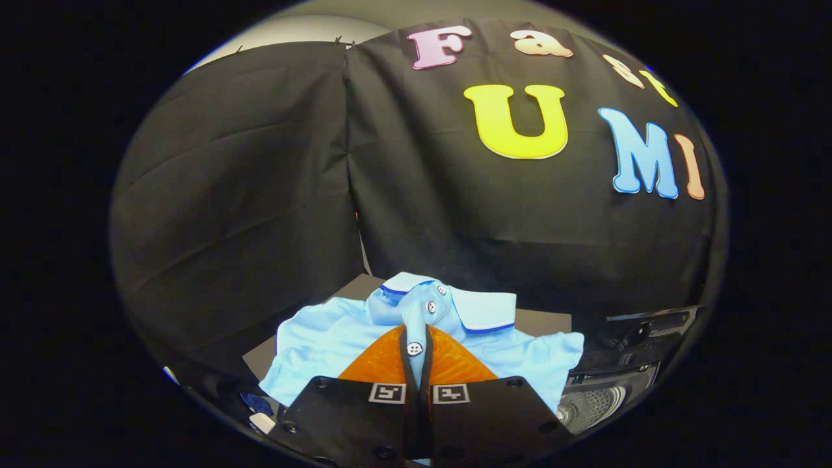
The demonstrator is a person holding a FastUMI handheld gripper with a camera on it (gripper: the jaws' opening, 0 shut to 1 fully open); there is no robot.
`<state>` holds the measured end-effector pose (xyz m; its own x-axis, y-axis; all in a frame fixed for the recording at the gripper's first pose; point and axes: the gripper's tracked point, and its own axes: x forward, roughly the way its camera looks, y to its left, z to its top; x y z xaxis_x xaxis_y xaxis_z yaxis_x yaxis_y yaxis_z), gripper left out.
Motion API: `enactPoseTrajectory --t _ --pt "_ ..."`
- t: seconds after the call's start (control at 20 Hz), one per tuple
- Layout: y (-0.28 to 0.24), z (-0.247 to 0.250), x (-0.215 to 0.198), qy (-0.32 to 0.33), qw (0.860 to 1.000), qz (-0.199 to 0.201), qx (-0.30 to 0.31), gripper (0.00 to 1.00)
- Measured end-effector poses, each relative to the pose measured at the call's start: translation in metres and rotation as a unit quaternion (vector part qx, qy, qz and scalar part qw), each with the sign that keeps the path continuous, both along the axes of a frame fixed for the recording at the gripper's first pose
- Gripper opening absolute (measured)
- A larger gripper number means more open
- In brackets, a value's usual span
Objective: Put the clothes into the washing machine and then close the washing machine lid.
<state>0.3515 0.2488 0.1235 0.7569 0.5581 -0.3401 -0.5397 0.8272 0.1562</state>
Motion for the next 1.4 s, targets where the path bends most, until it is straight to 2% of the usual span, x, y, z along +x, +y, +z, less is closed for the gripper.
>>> enactPoseTrajectory --t 0.3,0.5,0.75,1.4 --pt "-0.046 0.021 0.000 -0.030 0.999 -0.016 0.007 0.01" --pt "-0.080 0.034 0.002 -0.045 0.998 -0.037 0.025 0.01" --pt "-0.136 0.051 0.011 -0.087 0.994 -0.071 0.011 0.01" --pt "-0.265 0.037 0.035 -0.080 0.984 -0.161 -0.008 0.01"
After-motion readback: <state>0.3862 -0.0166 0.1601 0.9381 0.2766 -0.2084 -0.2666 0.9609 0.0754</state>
